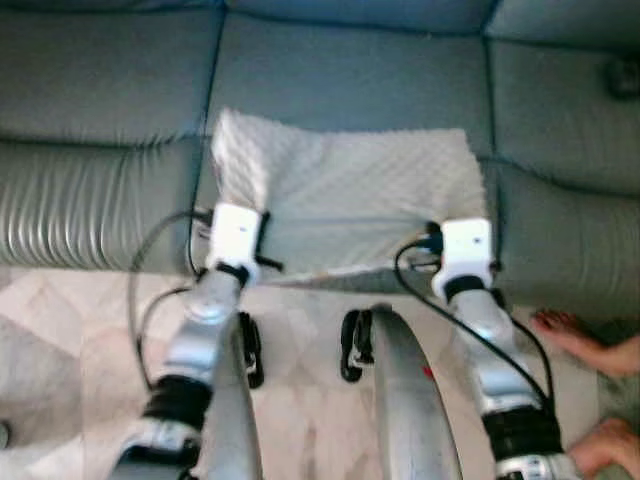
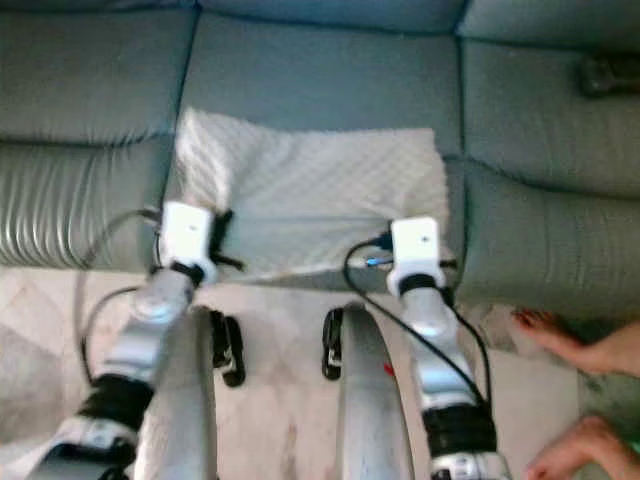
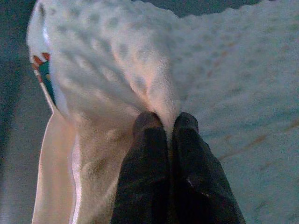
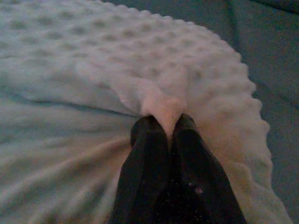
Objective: Move the pillow to the sofa
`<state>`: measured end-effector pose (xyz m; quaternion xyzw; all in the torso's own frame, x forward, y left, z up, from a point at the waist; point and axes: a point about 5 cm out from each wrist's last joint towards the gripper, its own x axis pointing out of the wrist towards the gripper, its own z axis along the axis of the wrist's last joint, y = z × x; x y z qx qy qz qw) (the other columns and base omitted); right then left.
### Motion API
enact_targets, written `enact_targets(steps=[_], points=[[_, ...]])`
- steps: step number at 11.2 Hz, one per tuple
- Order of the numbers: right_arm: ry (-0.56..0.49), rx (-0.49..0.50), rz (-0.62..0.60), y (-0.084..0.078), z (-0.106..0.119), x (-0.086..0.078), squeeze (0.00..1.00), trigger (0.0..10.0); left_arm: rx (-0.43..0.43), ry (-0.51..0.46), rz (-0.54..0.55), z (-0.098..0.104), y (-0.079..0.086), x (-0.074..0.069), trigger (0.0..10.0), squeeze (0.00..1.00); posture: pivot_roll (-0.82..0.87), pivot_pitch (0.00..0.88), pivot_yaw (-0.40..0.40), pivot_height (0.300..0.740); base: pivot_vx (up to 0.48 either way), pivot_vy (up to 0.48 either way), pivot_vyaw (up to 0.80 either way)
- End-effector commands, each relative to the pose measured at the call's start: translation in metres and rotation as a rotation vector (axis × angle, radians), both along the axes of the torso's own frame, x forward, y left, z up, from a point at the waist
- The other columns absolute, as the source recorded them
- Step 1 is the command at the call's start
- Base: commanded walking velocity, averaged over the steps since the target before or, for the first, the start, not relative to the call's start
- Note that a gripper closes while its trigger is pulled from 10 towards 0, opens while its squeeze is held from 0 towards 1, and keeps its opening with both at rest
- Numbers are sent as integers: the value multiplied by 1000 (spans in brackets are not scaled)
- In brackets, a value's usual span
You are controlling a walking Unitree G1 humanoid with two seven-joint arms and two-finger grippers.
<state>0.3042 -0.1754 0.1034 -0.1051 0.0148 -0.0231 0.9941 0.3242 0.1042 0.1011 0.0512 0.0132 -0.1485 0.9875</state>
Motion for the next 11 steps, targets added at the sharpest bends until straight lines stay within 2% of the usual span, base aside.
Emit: enact_targets(steps=[1, 3, 5, 7, 8, 10, 11], points=[[48, 2, -59, -13, -11, -4, 0, 10000, 15, 32, -53, -10, -12, -3, 10000, 0, -78, 562, 8, 651, 0, 0, 0], [28, -13, -124, -35, -1, 7, 0, 10000, 8, 4, -92, 0, -30, 12, 10000, 0, -85, 579, 19, 651, 0, 0, 0], [-6, -1, -123, -46, 11, 21, 0, 10000, -3, -40, -75, 15, -39, 26, 10000, 0, -82, 585, 29, 651, 0, 0, 0], [-44, 14, -79, -44, 21, 34, 0, 10000, 21, -77, -10, 22, -38, 37, 10000, 0, -80, 591, 38, 651, 0, 0, 0], [-54, 28, -39, -37, 26, 42, 0, 10000, 56, -99, 50, 31, -30, 46, 10000, 0, -77, 595, 42, 651, 0, 0, 0], [-71, 40, 10, -25, 30, 49, 0, 10000, 75, -120, 93, 42, -17, 56, 10000, 0, -74, 594, 41, 651, 0, 0, 0], [-72, 30, 43, -14, 28, 51, 0, 10000, 95, -130, 122, 46, -5, 61, 10000, 0, -69, 594, 42, 651, 0, 0, 0]])
